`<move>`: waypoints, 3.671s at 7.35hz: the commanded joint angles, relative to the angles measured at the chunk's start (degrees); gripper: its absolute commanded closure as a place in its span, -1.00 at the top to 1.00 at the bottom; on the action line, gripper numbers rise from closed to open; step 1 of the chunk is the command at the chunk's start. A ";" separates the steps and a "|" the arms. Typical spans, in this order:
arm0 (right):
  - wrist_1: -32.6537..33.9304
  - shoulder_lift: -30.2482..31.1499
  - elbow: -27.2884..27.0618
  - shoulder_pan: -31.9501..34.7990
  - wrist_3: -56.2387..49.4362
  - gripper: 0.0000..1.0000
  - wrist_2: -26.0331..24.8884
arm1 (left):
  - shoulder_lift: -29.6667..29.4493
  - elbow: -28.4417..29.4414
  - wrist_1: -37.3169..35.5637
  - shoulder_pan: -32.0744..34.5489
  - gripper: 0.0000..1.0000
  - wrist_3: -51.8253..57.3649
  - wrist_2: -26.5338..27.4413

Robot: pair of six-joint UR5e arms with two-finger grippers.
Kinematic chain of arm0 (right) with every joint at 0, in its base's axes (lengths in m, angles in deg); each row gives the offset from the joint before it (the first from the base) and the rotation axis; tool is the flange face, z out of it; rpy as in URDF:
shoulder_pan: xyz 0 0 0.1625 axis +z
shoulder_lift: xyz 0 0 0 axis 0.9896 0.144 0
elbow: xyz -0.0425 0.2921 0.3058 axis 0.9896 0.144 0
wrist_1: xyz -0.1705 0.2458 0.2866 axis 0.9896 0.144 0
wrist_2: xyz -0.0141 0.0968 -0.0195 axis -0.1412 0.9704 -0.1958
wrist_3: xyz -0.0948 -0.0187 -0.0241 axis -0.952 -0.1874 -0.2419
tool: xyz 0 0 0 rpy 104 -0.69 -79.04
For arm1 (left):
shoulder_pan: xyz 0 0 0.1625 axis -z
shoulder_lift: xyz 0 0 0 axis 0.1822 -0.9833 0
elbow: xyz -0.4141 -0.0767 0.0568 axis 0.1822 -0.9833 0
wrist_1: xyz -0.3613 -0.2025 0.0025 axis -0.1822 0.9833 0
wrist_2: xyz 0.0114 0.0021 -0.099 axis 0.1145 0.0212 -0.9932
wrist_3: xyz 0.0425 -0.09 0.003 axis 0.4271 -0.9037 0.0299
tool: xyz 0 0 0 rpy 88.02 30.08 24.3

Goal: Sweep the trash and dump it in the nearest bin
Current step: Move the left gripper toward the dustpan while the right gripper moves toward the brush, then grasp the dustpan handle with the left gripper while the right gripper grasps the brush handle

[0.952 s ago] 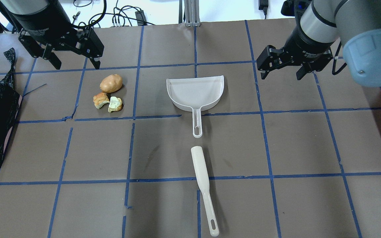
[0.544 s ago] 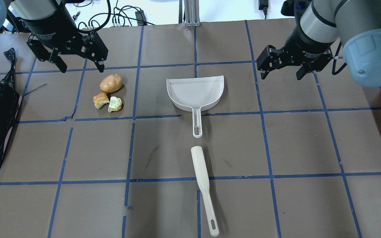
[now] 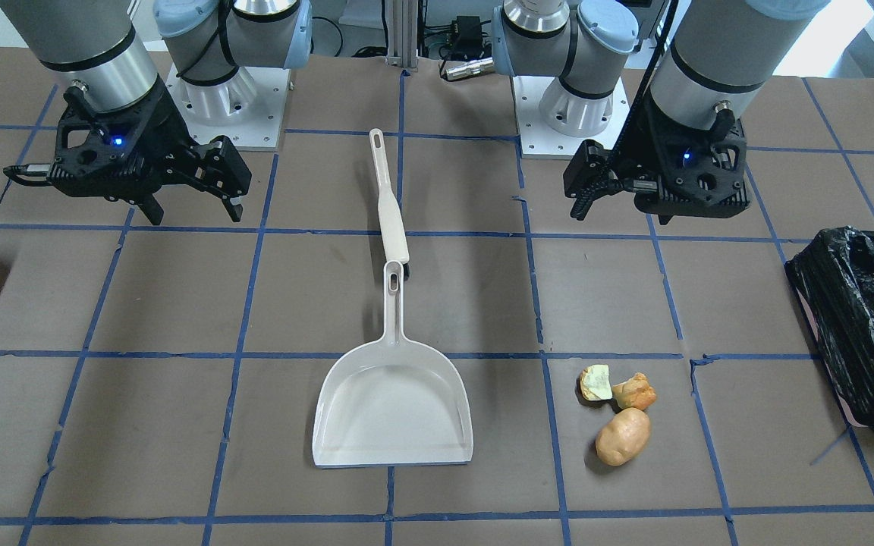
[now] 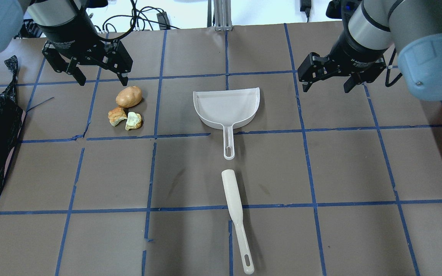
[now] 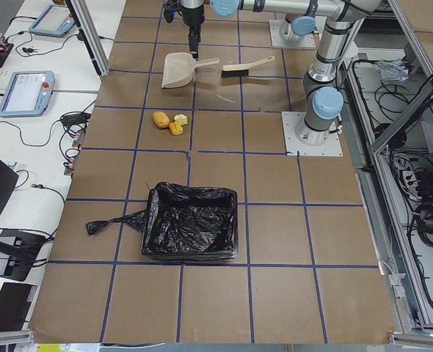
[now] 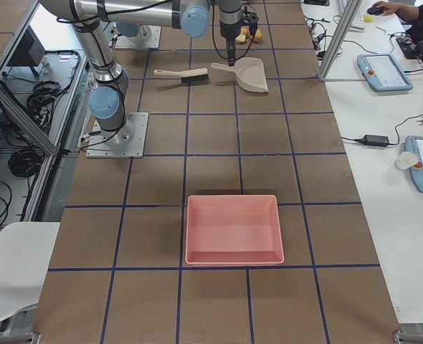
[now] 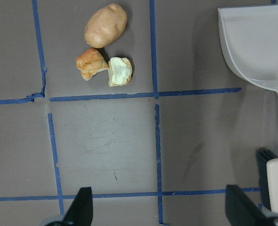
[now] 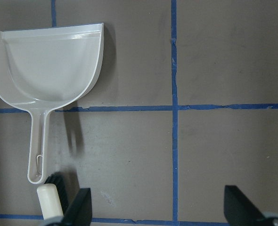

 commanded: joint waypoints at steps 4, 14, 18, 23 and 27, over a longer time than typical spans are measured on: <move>0.00 0.18 0.00 0.18 0.09 1.00 0.00 | 0.00 -2.68 -5.01 1.13 1.00 1.53 -0.11; 14.59 14.63 -25.26 13.53 19.07 0.99 -0.97 | 0.53 -8.71 -8.61 0.60 1.00 2.68 -0.02; 15.46 24.52 -34.63 24.31 31.16 0.99 -0.97 | -9.62 -11.91 -28.50 7.87 1.00 -2.04 -5.38; 27.76 15.31 -36.74 29.08 34.45 0.99 -3.51 | -15.20 -15.59 -38.19 19.92 0.95 -16.81 -3.36; 31.00 10.30 -36.82 35.85 38.32 0.99 -7.21 | -17.23 -18.92 -41.74 23.28 0.95 -18.16 -3.71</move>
